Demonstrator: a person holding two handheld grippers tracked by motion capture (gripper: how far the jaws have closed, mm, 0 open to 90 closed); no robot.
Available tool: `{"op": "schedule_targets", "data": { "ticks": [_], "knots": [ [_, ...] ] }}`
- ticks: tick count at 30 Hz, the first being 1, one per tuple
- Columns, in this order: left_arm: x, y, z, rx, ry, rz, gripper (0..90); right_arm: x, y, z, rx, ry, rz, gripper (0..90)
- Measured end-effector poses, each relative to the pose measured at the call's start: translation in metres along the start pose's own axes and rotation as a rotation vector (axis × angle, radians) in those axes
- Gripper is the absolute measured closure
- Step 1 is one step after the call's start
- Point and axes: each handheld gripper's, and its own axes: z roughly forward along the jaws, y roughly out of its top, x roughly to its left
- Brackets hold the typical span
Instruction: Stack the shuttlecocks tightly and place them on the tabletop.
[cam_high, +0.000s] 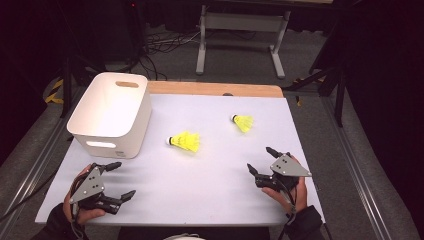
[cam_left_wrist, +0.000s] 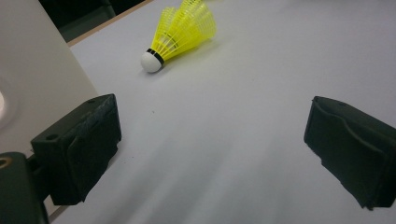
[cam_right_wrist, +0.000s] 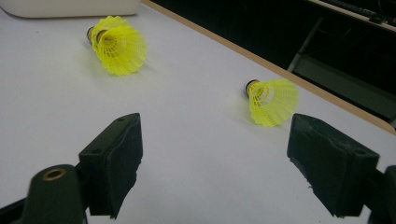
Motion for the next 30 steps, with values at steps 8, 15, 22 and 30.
{"op": "schedule_targets", "data": {
  "ticks": [8,15,22,30],
  "knots": [
    [0.000,0.000,0.001,0.000,0.001,0.000,4.7,-0.002,-0.009,0.010,0.036,-0.007,0.019,17.7],
    [0.000,0.000,0.001,0.002,-0.003,0.003,4.7,-0.006,-0.010,0.016,0.037,-0.001,0.055,18.0],
    [0.001,0.000,0.002,0.008,0.001,0.002,4.7,-0.010,-0.008,0.025,0.044,-0.006,0.061,17.1],
    [0.001,-0.001,0.003,0.007,0.001,0.006,4.7,-0.020,0.001,0.051,0.087,0.005,0.073,18.8]
  ]
}}
